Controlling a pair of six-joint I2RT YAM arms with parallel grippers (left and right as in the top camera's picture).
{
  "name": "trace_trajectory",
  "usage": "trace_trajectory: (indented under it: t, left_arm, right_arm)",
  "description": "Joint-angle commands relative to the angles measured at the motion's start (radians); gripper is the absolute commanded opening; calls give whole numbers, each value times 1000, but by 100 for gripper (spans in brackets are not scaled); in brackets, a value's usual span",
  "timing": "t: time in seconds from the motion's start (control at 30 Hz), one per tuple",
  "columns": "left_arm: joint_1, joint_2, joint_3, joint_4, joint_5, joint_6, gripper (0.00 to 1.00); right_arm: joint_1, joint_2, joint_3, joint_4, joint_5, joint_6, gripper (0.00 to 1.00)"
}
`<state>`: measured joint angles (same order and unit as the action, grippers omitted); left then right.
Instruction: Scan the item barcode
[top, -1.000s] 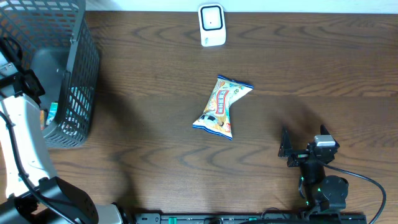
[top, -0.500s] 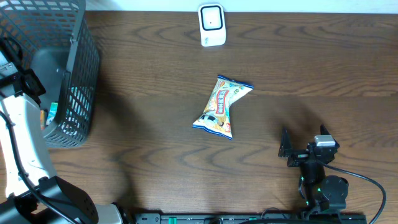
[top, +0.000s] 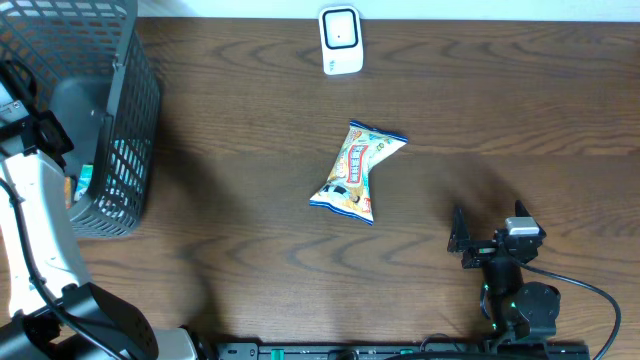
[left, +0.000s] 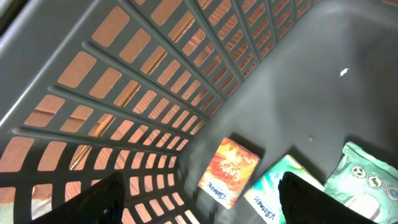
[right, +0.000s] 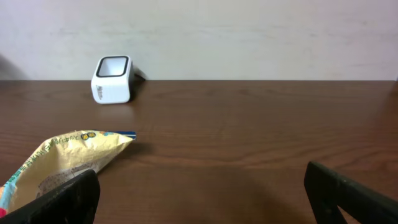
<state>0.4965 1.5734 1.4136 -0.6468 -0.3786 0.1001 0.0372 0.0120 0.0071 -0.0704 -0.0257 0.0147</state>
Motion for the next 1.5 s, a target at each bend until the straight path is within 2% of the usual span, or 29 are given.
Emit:
trace_trajectory:
  t: [0.0, 0.83, 1.0, 1.47]
  left_arm:
    - [5, 21, -5, -3, 5, -23, 77]
    - [5, 28, -5, -6, 6, -24, 78]
    - [5, 38, -5, -7, 84, -27, 77]
    - [5, 54, -5, -6, 83, -72, 77]
  right_arm:
    - [3, -5, -2, -5, 5, 10, 99]
    - [3, -5, -2, -4, 5, 10, 99]
    - [3, -5, -2, -5, 5, 10, 99]
    - [3, -5, -2, -4, 5, 10, 99]
